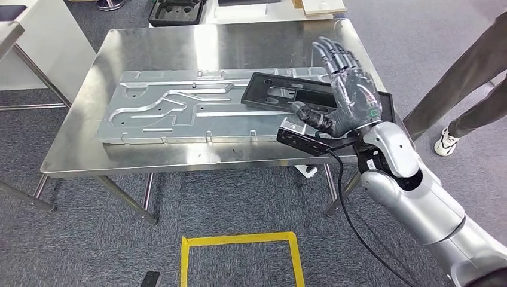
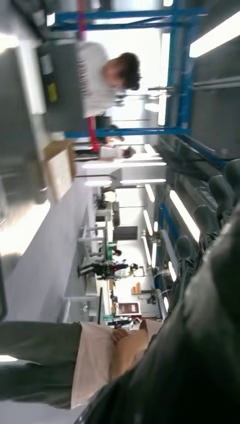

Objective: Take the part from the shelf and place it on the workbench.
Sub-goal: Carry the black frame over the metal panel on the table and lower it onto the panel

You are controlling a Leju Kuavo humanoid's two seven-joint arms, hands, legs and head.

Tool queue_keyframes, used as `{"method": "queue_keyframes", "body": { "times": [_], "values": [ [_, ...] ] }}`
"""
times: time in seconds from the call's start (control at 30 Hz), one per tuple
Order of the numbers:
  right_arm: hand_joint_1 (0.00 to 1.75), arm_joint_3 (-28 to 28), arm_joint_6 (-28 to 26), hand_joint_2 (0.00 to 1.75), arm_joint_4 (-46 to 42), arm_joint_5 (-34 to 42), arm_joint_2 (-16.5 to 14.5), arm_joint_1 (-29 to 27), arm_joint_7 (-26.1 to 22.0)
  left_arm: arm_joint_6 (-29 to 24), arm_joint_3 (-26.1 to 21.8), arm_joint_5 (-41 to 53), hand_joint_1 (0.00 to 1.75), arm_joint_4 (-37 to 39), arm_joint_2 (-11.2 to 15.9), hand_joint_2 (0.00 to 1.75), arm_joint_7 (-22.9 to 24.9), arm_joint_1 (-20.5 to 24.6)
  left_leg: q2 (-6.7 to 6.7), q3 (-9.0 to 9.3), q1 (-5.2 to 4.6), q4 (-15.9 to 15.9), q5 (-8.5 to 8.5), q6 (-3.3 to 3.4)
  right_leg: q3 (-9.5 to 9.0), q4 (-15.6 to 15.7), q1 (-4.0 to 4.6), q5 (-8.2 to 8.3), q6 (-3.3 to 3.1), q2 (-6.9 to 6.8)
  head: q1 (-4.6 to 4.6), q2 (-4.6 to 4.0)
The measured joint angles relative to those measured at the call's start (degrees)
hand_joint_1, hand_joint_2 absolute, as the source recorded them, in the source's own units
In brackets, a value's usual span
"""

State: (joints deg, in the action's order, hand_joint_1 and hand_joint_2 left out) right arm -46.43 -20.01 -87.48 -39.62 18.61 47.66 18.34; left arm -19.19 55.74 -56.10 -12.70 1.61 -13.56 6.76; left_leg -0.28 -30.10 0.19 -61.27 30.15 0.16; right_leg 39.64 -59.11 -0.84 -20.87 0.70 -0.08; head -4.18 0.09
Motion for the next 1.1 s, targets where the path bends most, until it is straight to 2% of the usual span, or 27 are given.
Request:
{"method": "queue_keyframes", "body": {
  "times": [0.03,0.13,0.17,0.2,0.27,0.3,0.33,0.37,0.4,0.43,0.5,0.53,0.57,0.6,0.63,0.67,0.77,0.8,0.83,0.87,0.9,0.93,0.97,1.0,1.03,1.07,1.1],
  "values": [
    [0.0,0.89,-0.99,0.0,-1.64,0.08,0.26,-0.76,-0.06,-0.03,0.0,-0.13,0.0,0.0,-0.07,0.0,0.01,0.06,-0.07,1.32,-0.16,2.09,0.72,0.23,-0.02,0.15,0.07,0.48,0.34,-0.11,-0.04,0.0],
    [0.0,4.01,-6.19,0.0,-6.92,-0.6,1.08,-5.2,-1.14,-0.16,0.0,-0.7,0.0,0.0,-0.44,0.0,0.34,-0.09,-0.01,1.05,-0.09,3.2,-0.4,1.25,-0.23,0.68,0.16,1.26,1.28,-0.16,-0.06,0.0],
    [0.0,5.22,-8.31,0.0,-8.89,-1.18,1.4,-7.53,-1.73,-0.3,0.0,-0.84,0.0,0.0,-0.57,0.0,0.66,-0.18,0.09,0.63,0.04,3.42,-1.1,1.74,0.18,-0.24,0.16,-0.31,1.53,-0.06,0.07,0.0],
    [0.0,6.46,-10.27,0.0,-10.82,-1.71,1.78,-9.97,-2.31,-0.48,0.01,-0.93,0.0,0.0,-0.69,0.0,1.05,-0.26,0.2,0.13,0.17,3.58,-1.81,2.22,0.84,-2.25,0.13,-2.96,1.71,0.03,0.24,0.0],
    [0.0,9.23,-14.01,0.0,-14.73,-2.22,2.44,-15.49,-3.77,-0.92,0.02,-1.1,0.0,0.0,-0.8,0.0,1.83,-0.36,0.32,-1.48,-0.02,3.57,-3.18,2.92,2.59,-9.46,0.17,-9.41,1.95,0.09,0.45,0.0],
    [0.0,10.48,-15.61,0.0,-16.21,-1.94,2.6,-18.07,-4.69,-1.07,0.02,-1.25,0.0,0.0,-0.85,0.0,2.07,-0.39,0.34,-2.36,-0.15,3.49,-3.81,3.07,3.05,-12.96,0.18,-10.92,1.99,0.09,0.5,0.0],
    [0.0,11.71,-17.05,0.0,-17.46,-1.37,2.66,-20.63,-5.81,-1.15,0.02,-1.47,0.0,0.0,-0.92,0.0,2.17,-0.4,0.36,-3.3,-0.28,3.38,-4.42,3.11,2.9,-15.29,0.18,-11.0,1.98,0.09,0.52,0.0],
    [0.0,12.96,-18.16,0.0,-18.47,-0.55,2.63,-23.1,-7.17,-1.2,0.01,-1.72,0.0,0.0,-0.99,0.0,2.12,-0.42,0.35,-4.26,-0.41,3.23,-5.0,3.11,1.86,-15.75,0.2,-9.85,1.86,0.09,0.52,0.0],
    [0.0,14.25,-18.95,0.0,-19.52,0.49,2.53,-25.47,-8.84,-1.22,0.01,-1.94,0.0,-0.01,-1.08,0.0,1.97,-0.43,0.32,-5.19,-0.53,3.03,-5.54,3.07,-0.15,-14.27,0.24,-8.38,1.64,0.08,0.52,0.0],
    [0.0,15.65,-19.42,0.0,-20.65,1.83,2.29,-27.8,-10.88,-1.26,0.01,-2.19,0.0,-0.01,-1.2,0.0,1.78,-0.41,0.29,-5.98,-0.62,2.8,-6.04,2.99,-3.21,-11.07,0.33,-7.56,1.27,0.07,0.51,0.0],
    [0.0,18.63,-19.76,0.0,-22.84,6.05,1.19,-32.31,-16.39,-1.47,0.01,-2.51,0.0,-0.02,-1.47,0.0,1.3,-0.41,0.21,-6.98,-0.89,2.46,-6.91,2.63,-9.82,-2.59,0.74,-8.58,0.59,-0.1,0.47,0.0],
    [0.0,20.13,-19.8,0.0,-23.64,8.79,0.34,-34.51,-19.49,-1.63,0.01,-2.63,0.0,-0.02,-1.59,0.0,1.14,-0.4,0.2,-7.14,-0.92,2.47,-7.4,2.36,-11.86,0.49,0.99,-9.37,0.35,-0.18,0.53,0.0],
    [0.0,21.64,-19.85,0.0,-24.18,11.66,-0.57,-36.81,-22.57,-1.79,0.01,-2.67,0.0,-0.02,-1.68,0.0,1.04,-0.42,0.19,-7.22,-0.92,2.67,-7.94,2.05,-12.68,2.22,1.18,-9.69,0.19,-0.29,0.61,0.0],
    [0.0,23.14,-19.91,0.0,-24.43,14.23,-1.52,-39.15,-25.27,-1.96,0.01,-2.7,0.0,0.0,-1.73,0.0,1.06,-0.48,0.15,-7.32,-0.89,2.88,-8.43,1.73,-12.39,2.59,1.12,-9.23,0.01,-0.43,0.71,0.0],
    [0.0,24.59,-19.94,0.0,-24.5,16.43,-2.45,-41.42,-27.5,-2.08,0.01,-2.76,0.0,0.01,-1.76,0.0,1.11,-0.52,0.1,-7.59,-0.81,2.8,-8.2,1.38,-11.94,2.85,1.02,-8.59,-0.29,-0.57,0.94,0.0],
    [0.0,25.91,-19.96,0.0,-24.4,18.34,-3.36,-43.57,-29.39,-2.19,0.0,-2.87,0.0,0.03,-1.8,0.0,1.19,-0.58,0.05,-8.08,-0.77,2.07,-6.87,0.97,-11.37,2.99,0.81,-7.92,-0.68,-0.73,0.92,0.0],
    [0.0,28.67,-19.99,0.0,-23.49,22.87,-6.05,-48.39,-33.62,-2.64,0.0,-3.26,0.0,0.04,-1.99,0.0,1.47,-0.75,0.05,-10.4,-0.28,-5.87,1.83,-0.18,-9.03,3.13,0.46,-5.9,-1.47,-0.88,0.43,0.0],
    [0.0,29.35,-19.98,0.0,-22.96,23.81,-6.81,-49.68,-34.56,-2.8,0.0,-3.42,0.0,0.04,-2.05,0.0,1.55,-0.75,0.06,-10.85,-0.1,-9.2,3.67,-0.42,-8.18,3.06,0.43,-5.23,-1.46,-0.89,0.34,0.0],
    [0.0,30.0,-19.97,0.0,-22.24,24.45,-7.53,-50.94,-35.26,-2.92,0.0,-3.63,0.0,0.04,-2.07,0.0,1.61,-0.68,0.07,-10.72,0.02,-11.64,3.91,-0.61,-7.26,2.94,0.39,-4.55,-1.37,-0.91,0.33,0.0],
    [0.0,30.65,-19.96,0.0,-21.34,25.15,-8.23,-52.09,-35.88,-3.04,-0.01,-3.92,0.0,0.04,-2.07,0.0,1.66,-0.6,0.07,-9.89,0.1,-12.65,2.73,-0.76,-6.26,2.74,0.31,-3.89,-1.22,-0.95,0.31,0.0],
    [0.0,31.36,-19.96,0.0,-20.27,26.11,-8.97,-53.18,-36.57,-3.15,-0.02,-4.25,0.0,0.04,-2.07,0.0,1.7,-0.54,0.08,-8.12,0.19,-11.86,0.78,-0.9,-5.19,2.43,0.19,-3.26,-1.02,-0.97,0.31,0.0],
    [0.0,32.09,-19.95,0.0,-19.09,27.44,-9.75,-54.16,-37.49,-3.26,-0.03,-4.58,0.0,0.04,-2.08,0.0,1.72,-0.49,0.07,-5.39,0.28,-9.25,-0.79,-1.01,-4.14,2.02,0.08,-2.69,-0.75,-0.96,0.29,0.0],
    [0.0,32.82,-19.83,0.0,-17.84,29.23,-10.48,-55.04,-38.5,-3.39,-0.04,-4.85,0.0,0.04,-2.11,0.0,1.69,-0.44,0.01,-2.02,0.28,-5.15,-1.02,-1.07,-3.2,1.56,0.02,-2.22,-0.43,-0.92,0.25,0.0],
    [0.0,33.46,-19.4,0.0,-16.4,31.69,-11.13,-55.72,-39.36,-3.53,-0.05,-5.08,0.0,0.04,-2.14,0.0,1.6,-0.4,-0.09,1.08,0.18,-0.83,-0.25,-0.9,-2.54,1.16,0.0,-1.79,-0.07,-0.91,0.25,0.0],
    [0.0,33.91,-18.36,0.0,-14.65,35.29,-11.61,-56.15,-39.87,-3.66,-0.07,-5.32,0.0,0.04,-2.19,0.0,1.44,-0.36,-0.18,3.13,0.05,2.44,0.93,-0.59,-2.19,0.94,0.03,-1.32,0.27,-0.91,0.23,0.0],
    [0.0,34.21,-16.61,0.0,-12.57,40.0,-11.92,-56.38,-40.01,-3.79,-0.09,-5.5,0.0,0.04,-2.23,0.0,1.25,-0.3,-0.25,4.07,-0.12,4.34,1.85,-0.15,-2.04,0.97,0.08,-0.79,0.6,-0.92,0.23,0.0],
    [0.0,34.34,-14.31,0.0,-10.17,45.42,-12.09,-56.44,-39.92,-3.89,-0.13,-5.74,0.0,0.04,-2.28,0.0,1.03,-0.31,-0.25,3.96,-0.18,4.87,1.85,0.45,-1.97,1.1,0.11,-0.23,0.95,-0.93,0.29,0.0]
  ]
}}
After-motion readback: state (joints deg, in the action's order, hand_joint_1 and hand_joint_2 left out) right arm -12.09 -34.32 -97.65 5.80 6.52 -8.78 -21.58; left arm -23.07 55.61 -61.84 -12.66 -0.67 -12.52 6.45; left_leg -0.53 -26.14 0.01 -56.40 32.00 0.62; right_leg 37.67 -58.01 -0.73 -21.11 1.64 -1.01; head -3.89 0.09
